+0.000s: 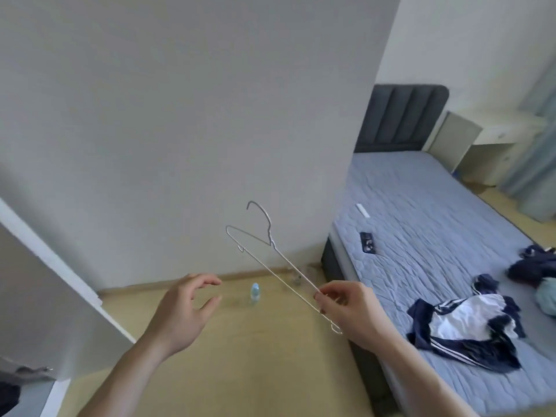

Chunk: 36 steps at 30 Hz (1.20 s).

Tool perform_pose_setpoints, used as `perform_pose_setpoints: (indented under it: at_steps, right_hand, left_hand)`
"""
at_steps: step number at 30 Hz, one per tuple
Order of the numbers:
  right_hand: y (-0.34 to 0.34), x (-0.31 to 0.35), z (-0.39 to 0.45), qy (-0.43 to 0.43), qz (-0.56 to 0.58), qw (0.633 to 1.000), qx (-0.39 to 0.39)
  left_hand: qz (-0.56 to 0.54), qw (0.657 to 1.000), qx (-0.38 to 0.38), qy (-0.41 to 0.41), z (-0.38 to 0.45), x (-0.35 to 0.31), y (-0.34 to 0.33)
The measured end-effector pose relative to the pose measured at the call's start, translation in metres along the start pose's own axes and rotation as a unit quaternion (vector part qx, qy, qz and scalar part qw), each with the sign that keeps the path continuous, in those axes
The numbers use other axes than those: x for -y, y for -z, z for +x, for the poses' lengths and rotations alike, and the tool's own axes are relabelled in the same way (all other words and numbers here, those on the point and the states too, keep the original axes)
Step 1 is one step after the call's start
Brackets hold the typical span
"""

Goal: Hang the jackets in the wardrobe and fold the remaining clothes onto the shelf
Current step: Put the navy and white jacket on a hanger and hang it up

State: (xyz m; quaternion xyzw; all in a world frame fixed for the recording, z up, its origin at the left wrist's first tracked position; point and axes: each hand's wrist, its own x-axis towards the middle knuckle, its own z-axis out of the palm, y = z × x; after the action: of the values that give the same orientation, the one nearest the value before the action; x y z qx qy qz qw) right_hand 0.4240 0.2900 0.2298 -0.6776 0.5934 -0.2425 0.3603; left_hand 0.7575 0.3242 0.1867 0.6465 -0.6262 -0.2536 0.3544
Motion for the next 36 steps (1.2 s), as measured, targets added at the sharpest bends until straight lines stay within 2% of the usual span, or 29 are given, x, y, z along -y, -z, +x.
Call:
perform_pose_setpoints:
  at_steps: [7, 16, 21, 32, 36]
  right_hand:
    - [0.111, -0.117, -0.04, -0.074, 0.011, 0.993, -0.088]
    - [0.202, -0.218, -0.093, -0.167, 0.021, 0.964, -0.206]
    - [0.253, -0.265, -0.105, -0.208, 0.029, 0.941, -0.266]
    - [0.365, -0.358, -0.068, -0.293, 0.011, 0.894, -0.34]
    - [0.388, -0.389, -0.053, -0.321, 0.024, 0.885, -0.337]
  left_hand:
    - [0.002, 0.99, 0.119, -0.071, 0.049, -0.098, -0.144]
    - [0.043, 0.951, 0.264, -0.156, 0.101, -0.2, -0.292]
    - [0.047, 0.928, 0.319, -0.184, 0.136, -0.244, -0.375]
    - [0.073, 0.879, 0.437, -0.175, 0.23, -0.313, -0.564]
    - [0.08, 0.868, 0.478, -0.107, 0.243, -0.327, -0.616]
